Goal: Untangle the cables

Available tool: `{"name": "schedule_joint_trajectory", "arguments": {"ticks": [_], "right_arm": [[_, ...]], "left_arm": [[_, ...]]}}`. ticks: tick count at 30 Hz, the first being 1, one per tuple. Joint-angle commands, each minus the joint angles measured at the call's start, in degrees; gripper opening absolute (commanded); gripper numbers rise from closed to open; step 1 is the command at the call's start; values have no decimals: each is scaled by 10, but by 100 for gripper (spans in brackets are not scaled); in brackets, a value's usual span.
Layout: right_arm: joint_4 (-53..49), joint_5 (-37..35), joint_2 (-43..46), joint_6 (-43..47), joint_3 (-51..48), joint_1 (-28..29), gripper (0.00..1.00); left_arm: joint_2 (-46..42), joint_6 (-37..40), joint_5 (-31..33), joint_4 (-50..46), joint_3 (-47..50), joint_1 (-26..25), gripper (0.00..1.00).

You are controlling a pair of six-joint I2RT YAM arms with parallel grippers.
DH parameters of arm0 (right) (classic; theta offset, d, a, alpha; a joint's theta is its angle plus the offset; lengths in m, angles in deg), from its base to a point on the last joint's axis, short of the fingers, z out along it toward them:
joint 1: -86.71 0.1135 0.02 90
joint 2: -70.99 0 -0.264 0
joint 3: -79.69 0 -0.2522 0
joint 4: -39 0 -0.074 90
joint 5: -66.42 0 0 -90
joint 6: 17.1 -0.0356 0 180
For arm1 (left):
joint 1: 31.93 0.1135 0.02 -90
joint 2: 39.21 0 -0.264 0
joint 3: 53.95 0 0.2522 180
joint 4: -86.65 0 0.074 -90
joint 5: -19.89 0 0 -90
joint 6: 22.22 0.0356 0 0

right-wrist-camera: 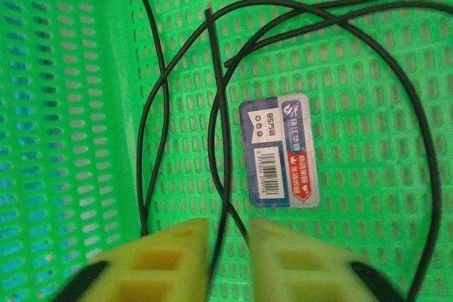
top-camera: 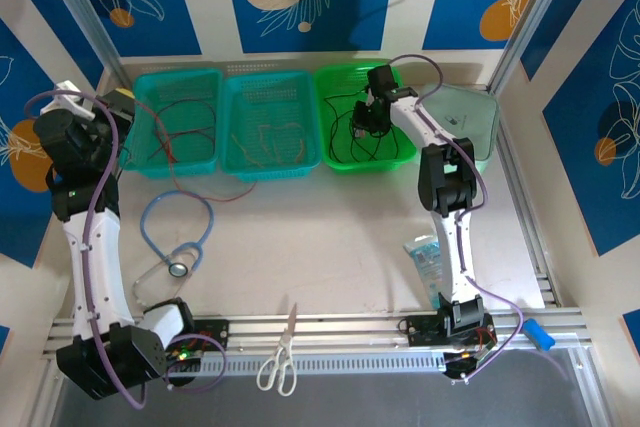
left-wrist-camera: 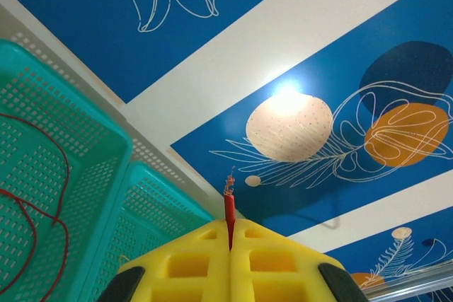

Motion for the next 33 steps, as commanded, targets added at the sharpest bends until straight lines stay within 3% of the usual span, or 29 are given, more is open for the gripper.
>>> {"name": "schedule_joint_trajectory", "arguments": {"ticks": [1, 10, 22, 26, 33], "right_arm": [[-31, 3, 6, -2, 31, -11, 34], [17, 2, 128, -9, -40, -23, 61], [95, 26, 277, -16, -153, -26, 67], [103, 39, 301, -26, -169, -24, 75], [103, 39, 341, -22, -198, -15, 79]], "left_arm": [[-12, 16, -5, -15, -26, -5, 0], [-10, 9, 11, -27, -92, -14, 0], [125, 16, 29, -50, -368, -19, 0], [177, 26, 49, -62, -461, -20, 0], [308, 40, 54, -93, -651, -21, 0]]}}
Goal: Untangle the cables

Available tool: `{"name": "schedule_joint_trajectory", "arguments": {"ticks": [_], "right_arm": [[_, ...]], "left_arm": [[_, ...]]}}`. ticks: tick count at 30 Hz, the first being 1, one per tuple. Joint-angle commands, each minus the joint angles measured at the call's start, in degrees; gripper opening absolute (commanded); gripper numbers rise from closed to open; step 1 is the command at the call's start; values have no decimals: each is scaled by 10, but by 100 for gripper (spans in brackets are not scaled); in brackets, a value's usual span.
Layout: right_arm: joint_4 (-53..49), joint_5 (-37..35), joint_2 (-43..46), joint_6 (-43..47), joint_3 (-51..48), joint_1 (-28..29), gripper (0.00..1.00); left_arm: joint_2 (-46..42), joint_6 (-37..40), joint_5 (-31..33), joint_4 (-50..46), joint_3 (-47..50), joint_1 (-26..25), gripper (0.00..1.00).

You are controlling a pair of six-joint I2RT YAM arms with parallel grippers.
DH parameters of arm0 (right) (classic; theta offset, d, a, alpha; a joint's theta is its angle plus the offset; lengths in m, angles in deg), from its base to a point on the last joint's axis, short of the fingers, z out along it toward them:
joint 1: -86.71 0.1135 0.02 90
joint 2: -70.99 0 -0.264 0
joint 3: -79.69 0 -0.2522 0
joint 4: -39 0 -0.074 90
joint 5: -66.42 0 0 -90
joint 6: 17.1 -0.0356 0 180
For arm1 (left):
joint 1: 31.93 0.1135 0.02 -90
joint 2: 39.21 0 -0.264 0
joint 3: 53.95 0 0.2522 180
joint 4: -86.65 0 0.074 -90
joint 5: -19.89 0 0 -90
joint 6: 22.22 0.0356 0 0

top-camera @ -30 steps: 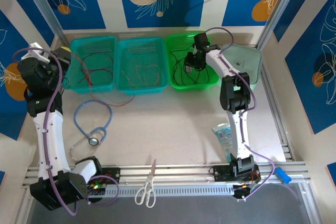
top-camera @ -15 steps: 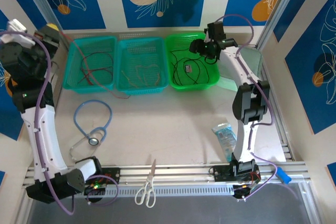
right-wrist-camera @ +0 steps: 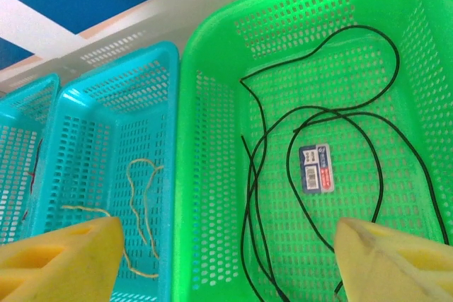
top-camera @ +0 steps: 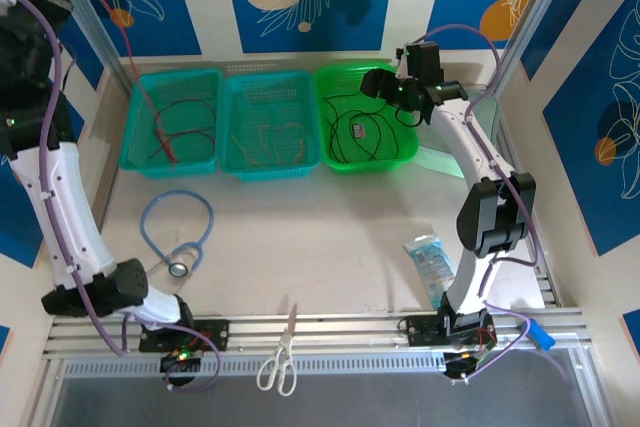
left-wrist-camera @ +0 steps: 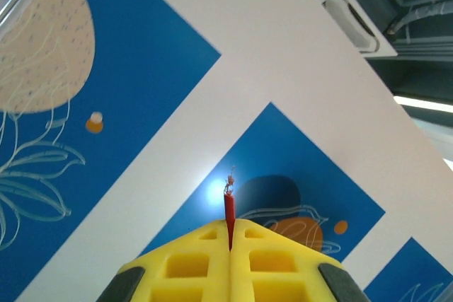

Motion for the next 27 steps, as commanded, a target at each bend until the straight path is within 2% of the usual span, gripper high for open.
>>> {"name": "schedule_joint_trajectory", "arguments": {"ticks": [1, 4, 8, 13, 19, 23, 27], "right_arm": [[10, 11, 43, 0, -18, 7, 79], [29, 15, 65, -6, -47, 7, 80], [36, 25, 83, -10, -70, 8, 80], [27, 33, 99, -7, -76, 8, 81], [20, 32, 126, 5, -94, 8, 81], [14, 36, 142, 9, -105, 9, 81], [8, 42, 164, 14, -119, 8, 81]], "left_arm": [[57, 19, 12, -25, -84, -5, 0], [112, 38, 23, -70, -157, -6, 0], [151, 38, 23, -53, -168, -5, 0], [195, 82, 35, -88, -163, -7, 0], [190, 151, 41, -86, -41, -44, 0], [155, 221, 115, -55, 85, -89, 0], [167, 240, 147, -59, 148, -97, 0]]}}
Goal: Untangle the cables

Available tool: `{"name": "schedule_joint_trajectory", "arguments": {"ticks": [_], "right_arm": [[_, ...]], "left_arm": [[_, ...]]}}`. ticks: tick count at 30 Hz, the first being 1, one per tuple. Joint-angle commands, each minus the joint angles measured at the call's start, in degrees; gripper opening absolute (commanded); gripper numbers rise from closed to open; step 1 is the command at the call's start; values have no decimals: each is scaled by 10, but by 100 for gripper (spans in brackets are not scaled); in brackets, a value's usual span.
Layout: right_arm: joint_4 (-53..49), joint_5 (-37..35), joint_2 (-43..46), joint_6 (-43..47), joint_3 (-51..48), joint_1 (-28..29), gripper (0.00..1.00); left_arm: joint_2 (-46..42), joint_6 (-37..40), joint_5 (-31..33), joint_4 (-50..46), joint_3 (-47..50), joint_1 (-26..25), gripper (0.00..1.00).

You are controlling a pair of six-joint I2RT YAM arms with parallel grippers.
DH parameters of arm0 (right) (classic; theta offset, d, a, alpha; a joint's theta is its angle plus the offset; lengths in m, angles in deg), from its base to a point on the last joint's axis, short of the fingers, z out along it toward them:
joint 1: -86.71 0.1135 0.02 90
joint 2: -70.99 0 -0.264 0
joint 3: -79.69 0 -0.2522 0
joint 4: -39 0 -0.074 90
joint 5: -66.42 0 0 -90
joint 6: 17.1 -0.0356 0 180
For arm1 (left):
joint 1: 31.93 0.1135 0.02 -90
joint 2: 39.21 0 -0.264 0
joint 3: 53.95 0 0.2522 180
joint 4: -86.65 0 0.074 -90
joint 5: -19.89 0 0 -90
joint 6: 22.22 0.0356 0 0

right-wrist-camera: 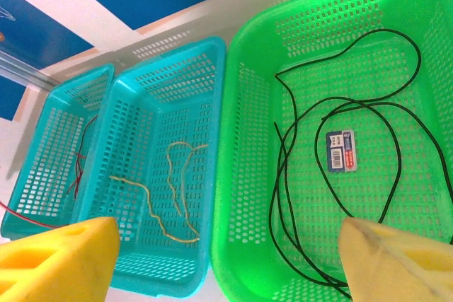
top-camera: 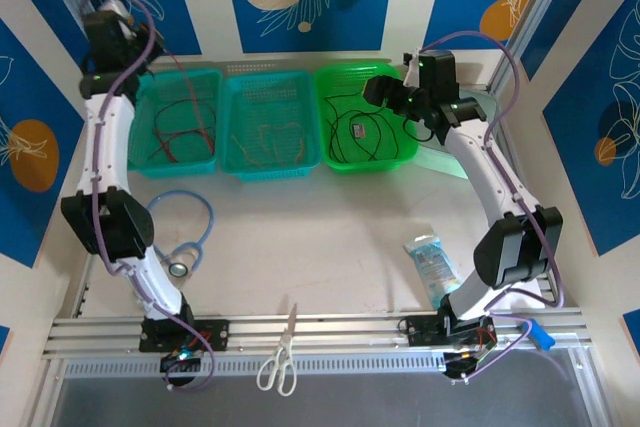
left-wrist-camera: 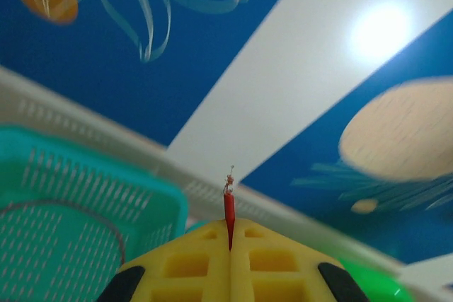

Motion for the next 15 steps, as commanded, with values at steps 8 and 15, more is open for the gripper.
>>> {"name": "schedule_joint_trajectory", "arguments": {"ticks": [8, 15], "right_arm": [[-12, 13, 65, 19, -53, 3, 81], [-21, 14, 64, 23, -53, 3, 81]], "left_arm": [[51, 75, 103, -26, 20, 1, 0], [182, 57, 141, -102, -199, -2, 0]]}}
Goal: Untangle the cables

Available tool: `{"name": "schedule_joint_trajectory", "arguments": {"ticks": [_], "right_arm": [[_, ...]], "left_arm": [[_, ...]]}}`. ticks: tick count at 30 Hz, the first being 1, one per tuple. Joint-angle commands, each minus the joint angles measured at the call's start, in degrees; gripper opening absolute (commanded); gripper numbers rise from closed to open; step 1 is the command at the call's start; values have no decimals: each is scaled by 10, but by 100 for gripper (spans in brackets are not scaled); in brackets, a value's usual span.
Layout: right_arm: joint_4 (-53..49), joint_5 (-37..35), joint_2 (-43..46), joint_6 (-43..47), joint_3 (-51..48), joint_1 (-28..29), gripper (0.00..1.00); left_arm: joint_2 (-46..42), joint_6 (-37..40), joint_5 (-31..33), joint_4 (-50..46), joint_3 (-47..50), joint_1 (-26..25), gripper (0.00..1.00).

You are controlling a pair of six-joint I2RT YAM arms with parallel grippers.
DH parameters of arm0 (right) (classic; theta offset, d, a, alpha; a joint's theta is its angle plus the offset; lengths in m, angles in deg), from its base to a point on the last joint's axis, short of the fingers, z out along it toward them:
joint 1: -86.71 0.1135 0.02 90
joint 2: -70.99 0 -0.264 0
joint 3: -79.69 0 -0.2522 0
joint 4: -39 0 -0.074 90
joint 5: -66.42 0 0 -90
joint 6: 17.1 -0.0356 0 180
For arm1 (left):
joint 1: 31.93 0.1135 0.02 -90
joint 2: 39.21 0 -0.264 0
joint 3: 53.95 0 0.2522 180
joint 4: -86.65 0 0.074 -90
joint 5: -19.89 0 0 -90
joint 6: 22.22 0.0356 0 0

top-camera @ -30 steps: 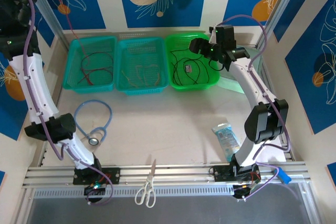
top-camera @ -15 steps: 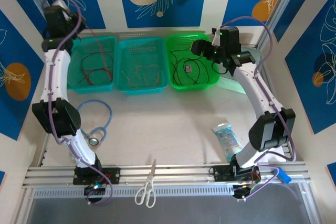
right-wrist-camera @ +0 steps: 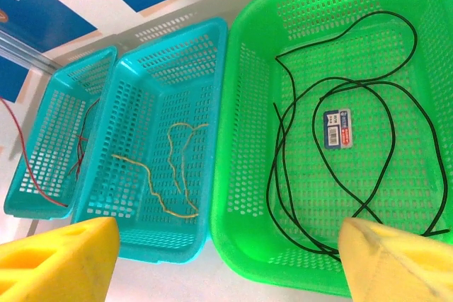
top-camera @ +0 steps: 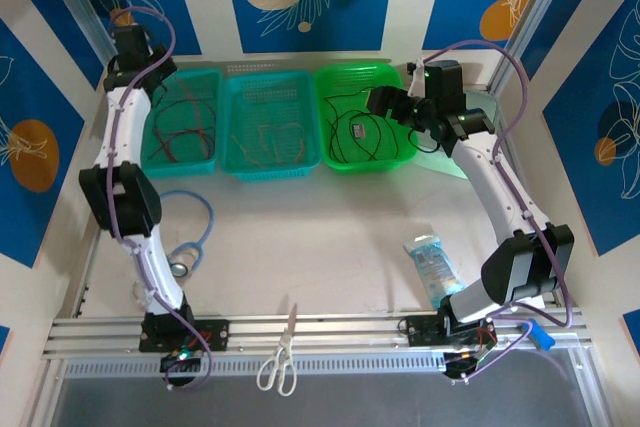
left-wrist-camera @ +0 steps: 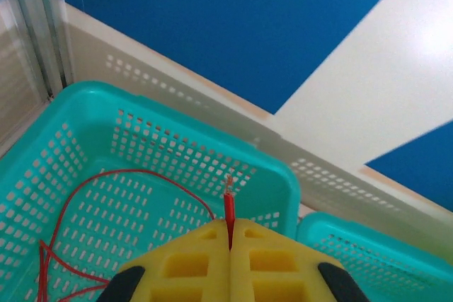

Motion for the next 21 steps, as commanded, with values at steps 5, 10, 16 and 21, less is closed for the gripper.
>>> {"name": "schedule_joint_trajectory", "arguments": {"ticks": [5, 10, 16, 21], "right_arm": [[-21, 5, 9, 11, 4, 4, 81], [-28, 15, -2, 9, 13, 4, 81], [-42, 29, -6, 16, 21, 4, 81], [-45, 36, 6, 20, 11, -1, 81]], "left_arm": [[100, 38, 100, -66, -229, 1, 0], [102, 91, 122, -73, -194, 0, 0], [67, 94, 143, -9, -35, -4, 0], [80, 77, 117, -18, 8, -4, 0]]}}
